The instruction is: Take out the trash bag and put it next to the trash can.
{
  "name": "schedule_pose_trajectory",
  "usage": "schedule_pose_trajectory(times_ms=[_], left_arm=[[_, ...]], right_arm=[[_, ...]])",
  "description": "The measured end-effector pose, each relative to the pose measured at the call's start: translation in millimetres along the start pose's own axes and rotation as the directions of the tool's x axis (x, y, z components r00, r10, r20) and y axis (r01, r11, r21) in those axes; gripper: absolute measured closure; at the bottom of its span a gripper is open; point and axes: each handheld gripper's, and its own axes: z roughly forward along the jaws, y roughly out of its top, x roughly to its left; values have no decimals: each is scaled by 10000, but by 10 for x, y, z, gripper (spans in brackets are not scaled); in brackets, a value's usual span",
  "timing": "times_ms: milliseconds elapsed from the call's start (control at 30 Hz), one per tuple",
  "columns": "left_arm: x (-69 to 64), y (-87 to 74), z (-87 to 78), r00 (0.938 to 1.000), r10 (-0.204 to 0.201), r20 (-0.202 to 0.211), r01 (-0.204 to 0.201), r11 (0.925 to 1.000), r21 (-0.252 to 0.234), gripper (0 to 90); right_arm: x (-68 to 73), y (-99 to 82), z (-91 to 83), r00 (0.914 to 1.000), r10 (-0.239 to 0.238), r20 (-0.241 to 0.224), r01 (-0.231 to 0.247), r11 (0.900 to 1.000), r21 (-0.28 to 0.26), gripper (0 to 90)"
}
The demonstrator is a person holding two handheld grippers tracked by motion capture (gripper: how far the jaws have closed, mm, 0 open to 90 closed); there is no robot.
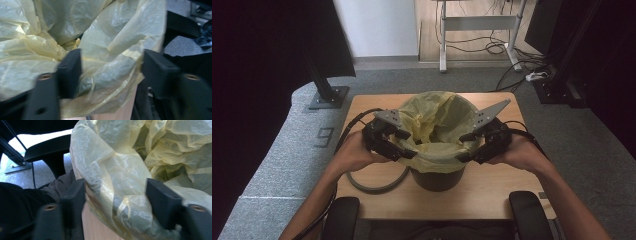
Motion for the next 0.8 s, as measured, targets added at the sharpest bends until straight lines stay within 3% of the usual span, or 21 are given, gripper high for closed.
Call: schedule_pose_trajectory(times_ms=[33,167,233,333,433,500,567,700,800], left_arm=[[3,-5,-28,10000,-39,88,39,10000,-84,473],[31,-15,-87,9978,-216,629,248,9984,-511,699],[39,-19,-110,9993,-316,198,327,9979,-552,874],[71,-24,-119,9983,-488,311,511,9955,-799,869],[79,10,-124,9964,-671,527,741,9866,-1454,618],[75,59,-105,9956,-622,694,720,9864,-1480,486],[62,109,-58,9955,-570,759,664,9896,-1277,448],[64,181,50,9967,-588,557,624,9960,-639,480],[98,207,91,9963,-842,173,848,9957,-369,689]], right_arm=[[-8,25,-40,9992,105,-396,-111,9998,-139,558],[-8,82,-113,9982,69,-587,-76,9999,-129,737],[0,113,-146,9982,32,-604,-41,9999,-146,848],[-14,143,-153,9991,46,-416,-46,10000,-18,887],[-42,175,-146,9995,96,-305,-99,9999,-116,891],[-67,207,-146,9998,128,-137,-131,9996,-236,891],[-90,247,-152,9999,156,44,-155,9993,-340,892],[-134,329,-173,9992,151,357,-130,9982,-582,892],[-165,386,-173,9985,150,521,-111,9972,-743,892]])
